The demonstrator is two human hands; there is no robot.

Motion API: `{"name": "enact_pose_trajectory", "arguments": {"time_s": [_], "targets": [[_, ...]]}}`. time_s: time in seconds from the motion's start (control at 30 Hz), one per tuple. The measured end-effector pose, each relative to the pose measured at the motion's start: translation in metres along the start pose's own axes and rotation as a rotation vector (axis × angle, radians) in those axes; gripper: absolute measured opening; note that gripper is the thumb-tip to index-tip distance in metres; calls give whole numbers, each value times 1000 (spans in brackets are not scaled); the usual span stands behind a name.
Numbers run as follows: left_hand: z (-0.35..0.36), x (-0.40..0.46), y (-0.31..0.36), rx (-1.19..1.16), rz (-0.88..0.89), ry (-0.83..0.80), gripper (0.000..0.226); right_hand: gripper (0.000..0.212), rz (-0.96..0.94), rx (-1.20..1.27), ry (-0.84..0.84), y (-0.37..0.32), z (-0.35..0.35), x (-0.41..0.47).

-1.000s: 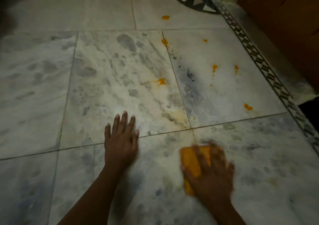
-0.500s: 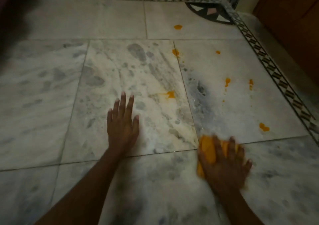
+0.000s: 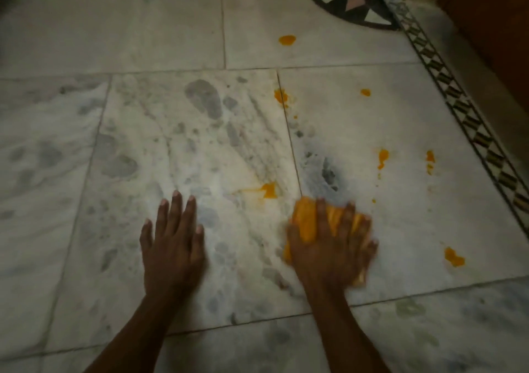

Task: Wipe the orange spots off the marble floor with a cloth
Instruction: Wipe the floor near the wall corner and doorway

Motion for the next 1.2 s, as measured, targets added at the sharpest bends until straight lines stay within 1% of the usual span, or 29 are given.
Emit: {"name": "enact_pose_trajectory", "arguments": {"time_s": [0.03, 0.07, 0.1, 0.17, 0.2, 0.23, 0.27, 0.3, 0.33, 0.37, 0.43, 0.47, 0.53, 0.57, 0.6, 0.63, 0.67, 0.73, 0.77, 0.8, 0.83, 0.9, 0.93, 0.97, 1.0, 1.03, 1.1, 1.17, 1.2], "targets": [[0, 0, 0, 2, 6, -5, 61, 77, 87, 20, -7, -20, 14, 20], [1, 0, -1, 12, 4, -4, 62, 76, 95, 71, -9, -48, 24, 34], [3, 1, -2, 21, 1, 6, 62, 75, 40, 103, -31, -79, 34, 42], [2, 2, -2, 38, 2, 23, 62, 75, -233, 159, -92, -133, 39, 22], [3, 0, 0, 36, 8, 24, 62, 74, -403, 172, -125, -142, 33, 0], [1, 0, 0, 34, 5, 28, 62, 72, -539, 189, -136, -138, 22, -22], [-3, 1, -2, 29, -4, 37, 61, 70, -622, 193, -127, -121, 12, -38], [-5, 1, -1, 23, -2, 37, 61, 69, -616, 173, -124, -94, 4, -43], [-5, 1, -1, 19, 3, 36, 61, 69, -545, 146, -98, -68, -2, -36], [-5, 0, -1, 12, -1, 38, 61, 70, -422, 121, -109, -50, -2, -16], [-4, 3, 0, 4, 0, 47, 61, 66, -126, 133, -79, -47, 3, 34], [-2, 3, 1, 10, 10, 44, 61, 63, -64, 348, -85, -71, 8, 55], [2, 0, -5, 18, 0, 49, 62, 63, -165, 804, -44, -136, 33, 74], [3, -1, -9, 15, -1, 51, 62, 66, -212, 913, -42, -161, 35, 69], [2, -1, -4, 10, 7, 54, 62, 63, -264, 629, -22, -172, 37, 59], [1, -1, -3, 6, 11, 53, 62, 60, -334, 410, -79, -182, 40, 37], [-4, 0, -3, 9, 12, 59, 61, 62, -412, 288, -68, -182, 30, 14], [-5, 2, -1, 15, 1, 56, 61, 65, -609, 285, -67, -150, 4, -38], [-4, 2, 0, 19, 3, 44, 62, 66, -654, 290, -61, -124, -2, -46], [-4, 2, -1, 18, -1, 40, 62, 66, -641, 231, -38, -100, -4, -42], [-3, 1, -1, 17, -2, 35, 62, 67, -549, 185, -49, -77, 4, -22], [-2, 2, -2, 16, -4, 38, 63, 68, -199, 58, -50, -58, 22, 34], [0, 1, -2, 17, -5, 41, 63, 68, -42, 33, -68, -66, 33, 54], [1, 1, -1, 23, 0, 42, 62, 69, 46, 51, -104, -85, 42, 68], [2, 1, -2, 25, 6, 45, 62, 70, 43, 96, -132, -110, 50, 76], [3, 1, -2, 22, 4, 47, 62, 70, -30, 118, -145, -135, 58, 73], [1, 2, -4, 4, -2, 50, 61, 67, -270, 152, -135, -166, 48, 31], [-2, 1, -3, -4, -3, 49, 60, 66, -488, 174, -135, -150, 14, -34], [-2, 1, -2, -4, -3, 45, 61, 67, -532, 193, -140, -125, 2, -59]]}}
Point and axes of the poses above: each hand's wrist, its own x-axis towards the middle knuckle, its own z-axis out of the palm, y = z × x, the point moved 10 cm from there along x, towards the middle knuckle, and after that the axes turned 8 degrees about y, right-handed, at the moved point
